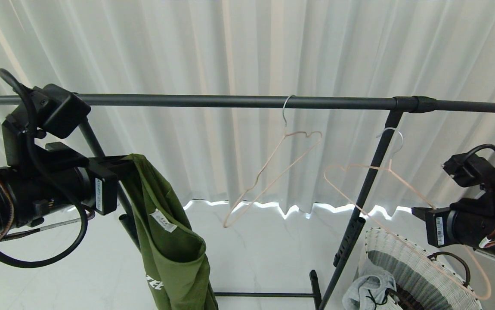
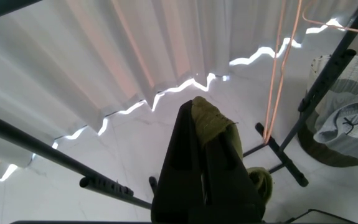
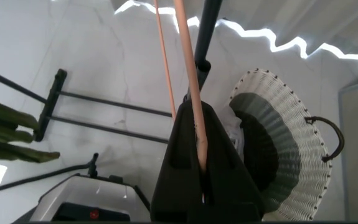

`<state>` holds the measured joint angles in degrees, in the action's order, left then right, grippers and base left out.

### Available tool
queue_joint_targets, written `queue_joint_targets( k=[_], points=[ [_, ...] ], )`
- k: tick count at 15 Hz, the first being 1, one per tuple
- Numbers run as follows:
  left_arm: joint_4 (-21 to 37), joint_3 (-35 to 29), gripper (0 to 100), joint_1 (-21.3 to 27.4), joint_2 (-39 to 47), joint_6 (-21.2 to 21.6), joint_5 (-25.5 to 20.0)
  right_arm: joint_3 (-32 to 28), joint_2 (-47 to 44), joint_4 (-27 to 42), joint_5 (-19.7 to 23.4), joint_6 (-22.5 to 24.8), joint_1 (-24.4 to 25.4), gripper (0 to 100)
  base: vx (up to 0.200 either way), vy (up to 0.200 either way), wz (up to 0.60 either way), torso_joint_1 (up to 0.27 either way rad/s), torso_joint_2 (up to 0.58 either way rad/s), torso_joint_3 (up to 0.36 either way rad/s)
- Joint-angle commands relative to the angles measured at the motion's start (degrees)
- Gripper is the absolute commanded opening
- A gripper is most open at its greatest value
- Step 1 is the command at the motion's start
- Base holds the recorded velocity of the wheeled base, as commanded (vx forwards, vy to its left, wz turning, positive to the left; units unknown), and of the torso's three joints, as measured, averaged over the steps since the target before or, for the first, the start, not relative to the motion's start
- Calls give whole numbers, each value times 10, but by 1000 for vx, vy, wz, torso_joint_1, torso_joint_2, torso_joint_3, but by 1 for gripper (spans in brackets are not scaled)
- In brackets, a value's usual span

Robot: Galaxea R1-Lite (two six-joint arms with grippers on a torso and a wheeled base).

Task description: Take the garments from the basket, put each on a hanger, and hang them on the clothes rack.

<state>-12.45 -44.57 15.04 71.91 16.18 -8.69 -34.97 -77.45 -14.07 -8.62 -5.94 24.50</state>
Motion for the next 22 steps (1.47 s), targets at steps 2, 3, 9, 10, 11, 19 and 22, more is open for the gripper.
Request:
queue_joint_targets(
  k=[2,3,9,10,11,19,22],
  points=[
    [0,0,0,0,0,0,0,26,32,0,-1,0,3,0,0,0,0,0,0,0],
    [0,1,0,0,0,0,0,34,42,1,-1,0,3,0,0,0,0,0,0,0],
    [0,3,0,0,-1,1,3,47,66,1,-2,0,1,0,-67,0,0,0,2,2],
    [0,4,0,0,-1,1,3,47,65,1,-2,0,1,0,-200,0,0,12,-2,2],
    [0,4,0,0,-1,1,3,46,64,1,-2,0,1,0,-200,0,0,12,2,-2],
    [0,4,0,0,0,1,3,43,62,1,-1,0,1,0,-100,0,0,-2,-1,3],
    [0,4,0,0,0,1,3,43,62,0,-1,0,1,0,0,67,0,1,-1,2]
  ],
)
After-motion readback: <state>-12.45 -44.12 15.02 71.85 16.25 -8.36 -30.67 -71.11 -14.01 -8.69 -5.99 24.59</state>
